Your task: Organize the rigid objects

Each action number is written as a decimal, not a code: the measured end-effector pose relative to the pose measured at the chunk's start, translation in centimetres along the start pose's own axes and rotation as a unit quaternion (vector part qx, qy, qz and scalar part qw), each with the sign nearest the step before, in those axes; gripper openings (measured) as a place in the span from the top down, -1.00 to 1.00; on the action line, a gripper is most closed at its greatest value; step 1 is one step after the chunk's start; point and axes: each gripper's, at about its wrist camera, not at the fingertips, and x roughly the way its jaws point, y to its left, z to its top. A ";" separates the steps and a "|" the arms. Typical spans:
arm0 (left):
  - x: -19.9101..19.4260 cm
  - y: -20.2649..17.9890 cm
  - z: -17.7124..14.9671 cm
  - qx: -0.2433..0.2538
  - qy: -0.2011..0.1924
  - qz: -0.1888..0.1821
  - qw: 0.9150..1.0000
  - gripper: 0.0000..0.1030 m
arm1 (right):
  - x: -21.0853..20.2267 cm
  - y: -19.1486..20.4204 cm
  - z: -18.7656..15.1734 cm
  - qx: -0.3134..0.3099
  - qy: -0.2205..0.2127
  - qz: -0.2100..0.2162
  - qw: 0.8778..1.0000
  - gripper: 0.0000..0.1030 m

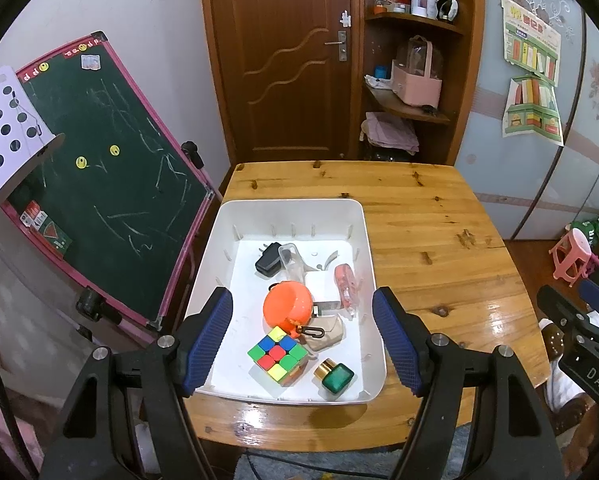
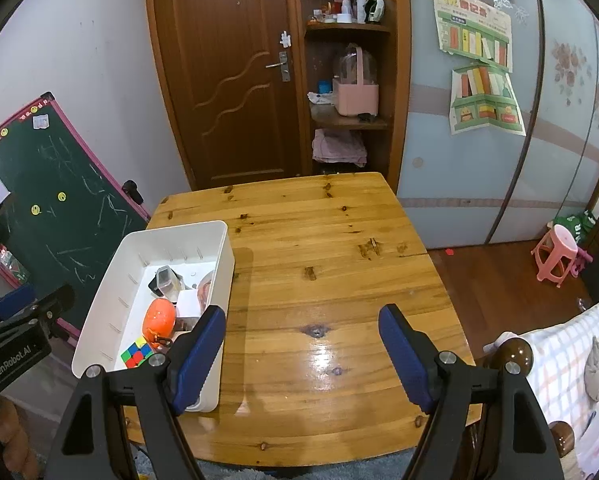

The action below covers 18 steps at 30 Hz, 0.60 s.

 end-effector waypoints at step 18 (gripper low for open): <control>0.5 -0.2 0.0 -0.003 0.008 -0.008 1.000 -0.47 | 0.6 0.2 -0.4 -0.007 0.001 0.001 1.000 -0.54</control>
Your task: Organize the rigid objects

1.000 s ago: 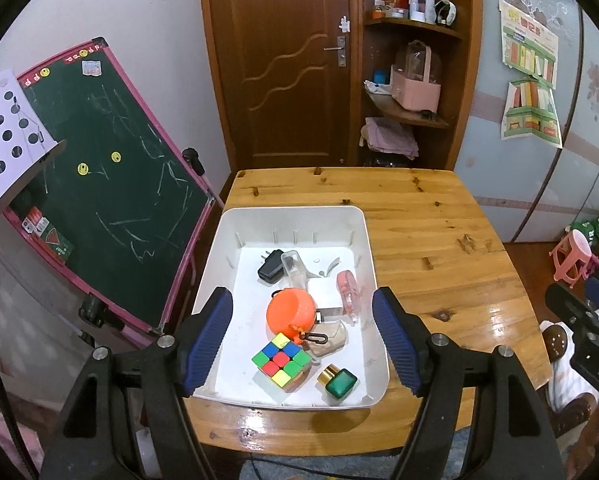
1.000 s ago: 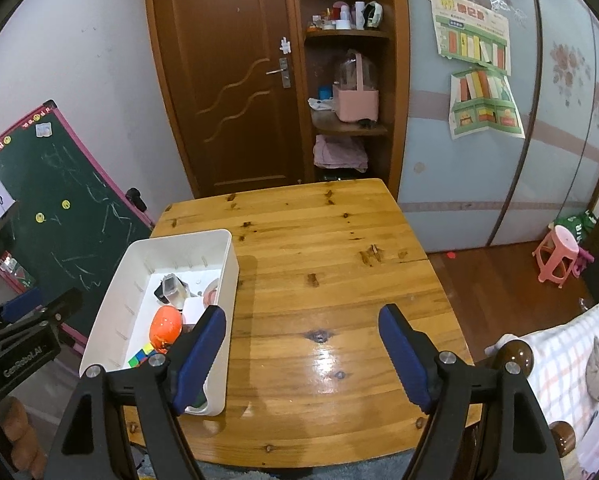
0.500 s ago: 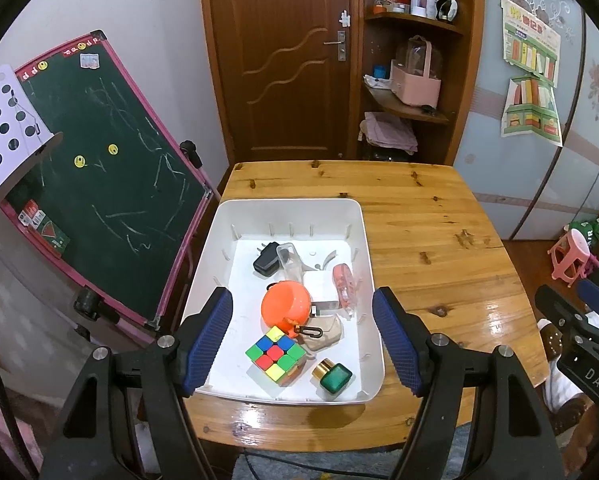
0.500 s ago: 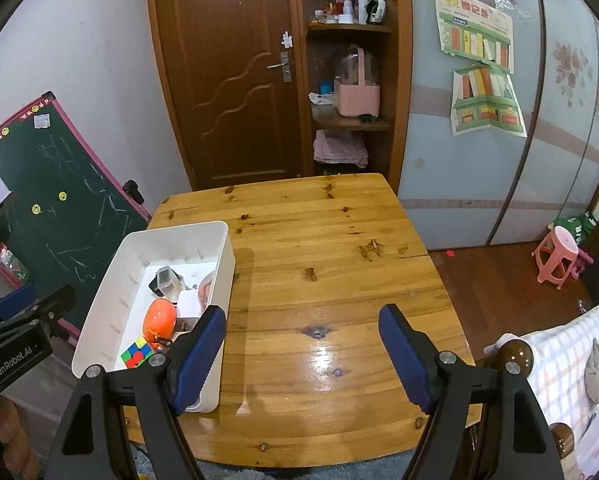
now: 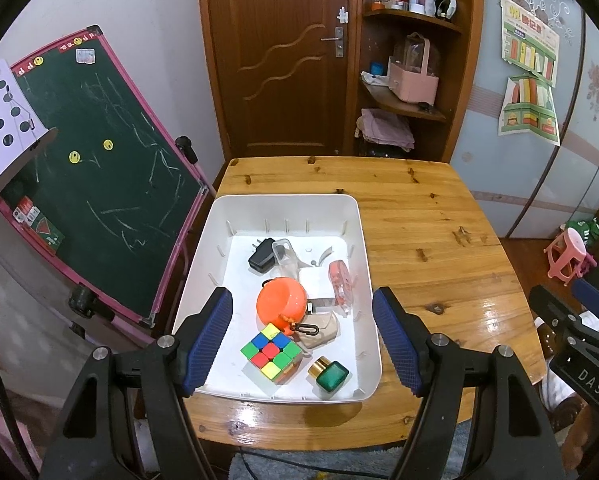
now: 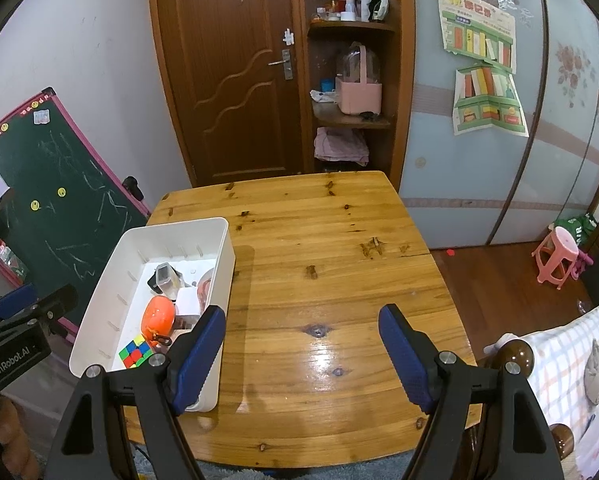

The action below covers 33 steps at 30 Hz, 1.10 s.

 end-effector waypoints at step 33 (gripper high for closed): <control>1.0 -0.3 -0.1 -0.008 0.025 -0.016 1.000 -0.47 | 0.0 -0.6 0.2 -0.010 0.002 -0.002 1.000 -0.54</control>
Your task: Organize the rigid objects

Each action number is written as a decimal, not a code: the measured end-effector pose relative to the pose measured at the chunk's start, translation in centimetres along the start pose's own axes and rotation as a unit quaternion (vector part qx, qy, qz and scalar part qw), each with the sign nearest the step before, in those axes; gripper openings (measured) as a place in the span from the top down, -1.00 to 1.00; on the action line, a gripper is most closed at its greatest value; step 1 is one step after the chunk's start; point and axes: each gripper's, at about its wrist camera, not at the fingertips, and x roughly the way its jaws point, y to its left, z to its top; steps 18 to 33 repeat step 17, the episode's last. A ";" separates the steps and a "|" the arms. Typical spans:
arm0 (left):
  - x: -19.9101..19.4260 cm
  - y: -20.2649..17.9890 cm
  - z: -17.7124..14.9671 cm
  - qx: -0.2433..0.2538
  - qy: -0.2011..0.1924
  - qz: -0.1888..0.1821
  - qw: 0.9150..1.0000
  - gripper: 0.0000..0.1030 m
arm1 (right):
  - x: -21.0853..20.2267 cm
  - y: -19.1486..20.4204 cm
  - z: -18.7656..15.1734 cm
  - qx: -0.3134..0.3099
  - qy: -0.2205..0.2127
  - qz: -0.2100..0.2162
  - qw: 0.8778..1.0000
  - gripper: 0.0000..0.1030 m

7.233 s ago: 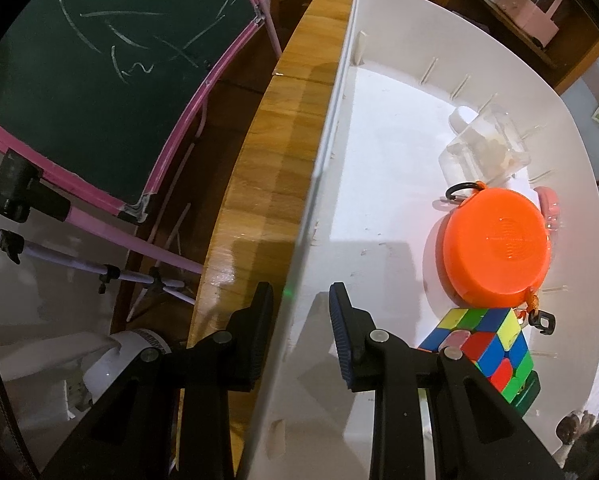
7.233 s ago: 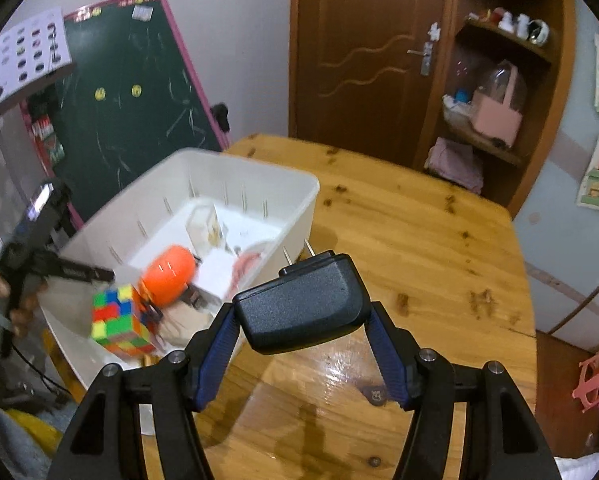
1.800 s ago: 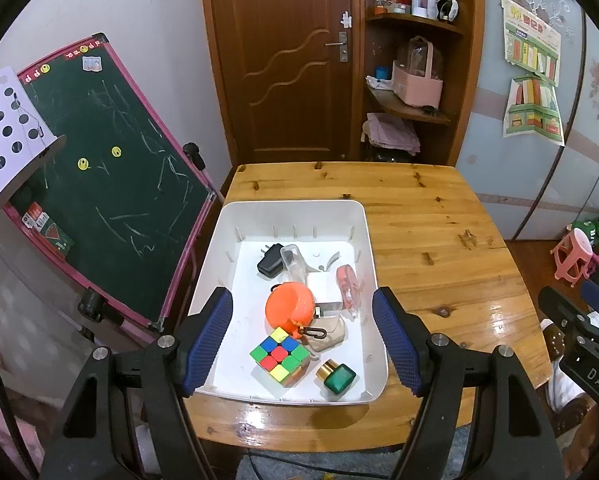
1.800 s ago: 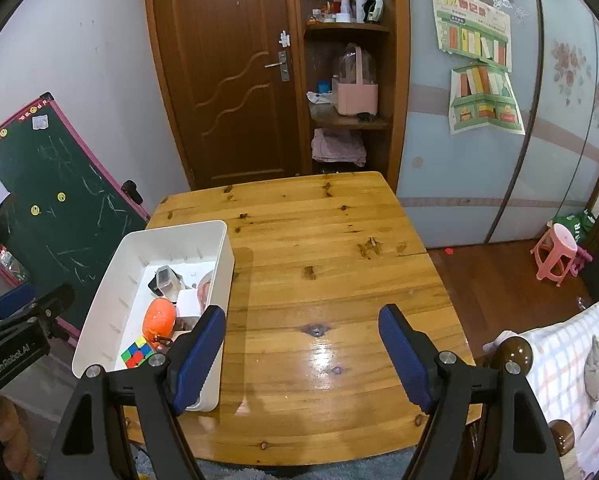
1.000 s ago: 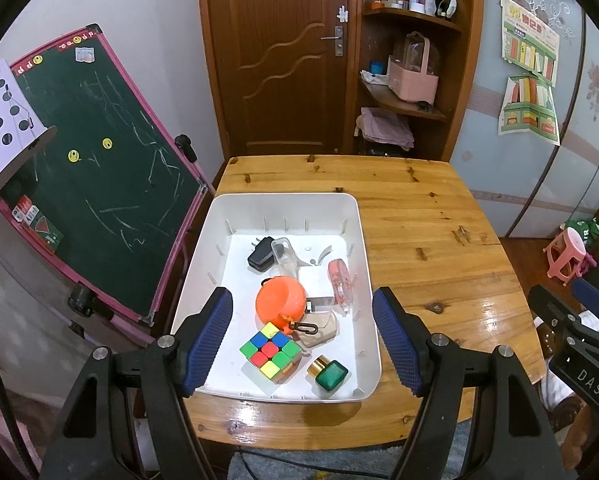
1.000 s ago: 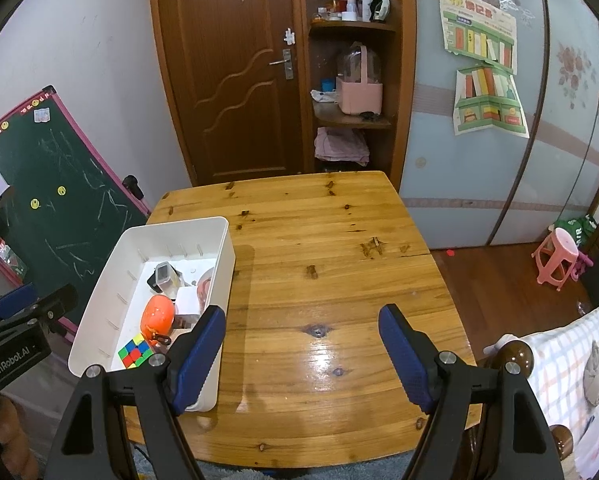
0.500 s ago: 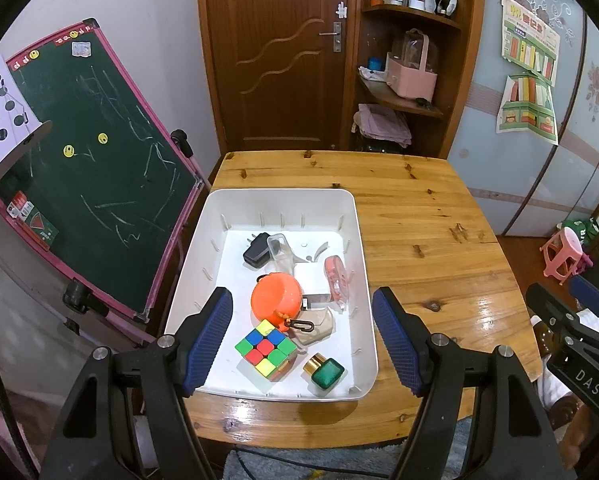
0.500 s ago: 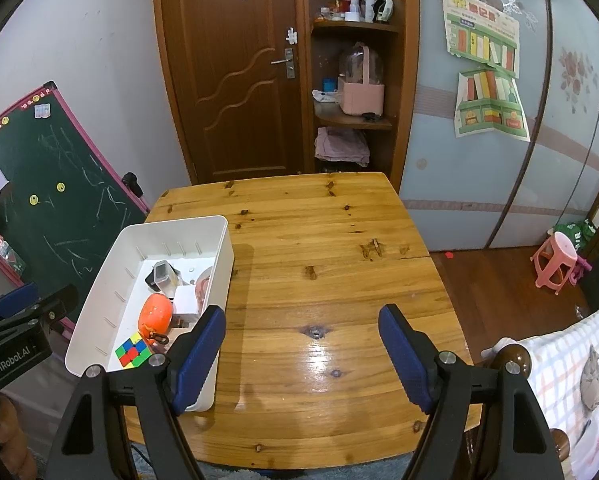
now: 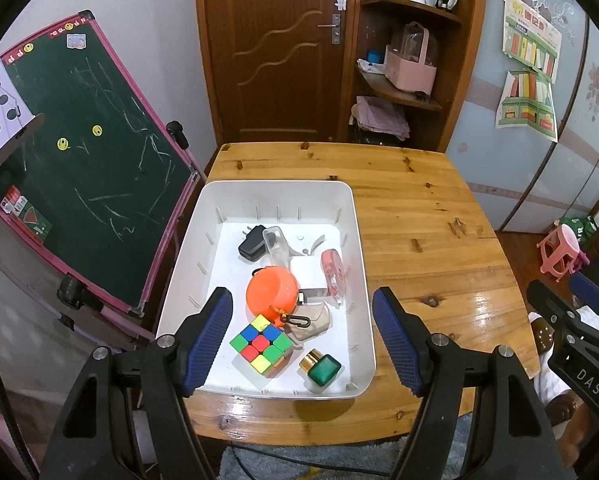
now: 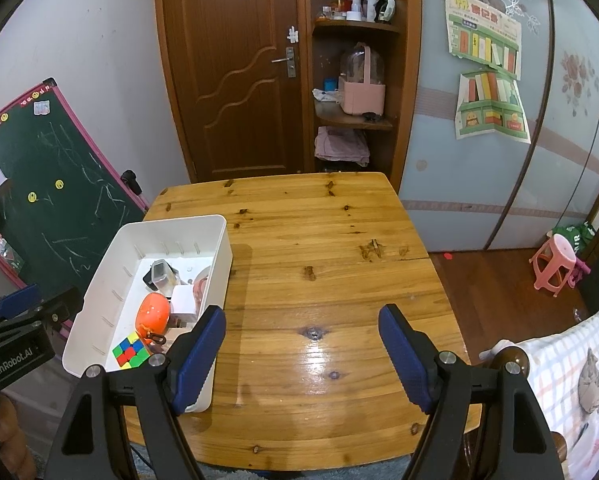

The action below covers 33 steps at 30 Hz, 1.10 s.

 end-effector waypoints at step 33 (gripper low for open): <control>0.3 0.1 0.1 0.000 0.007 -0.002 1.000 -0.47 | 0.8 -0.7 0.2 0.000 0.009 0.002 1.000 -0.54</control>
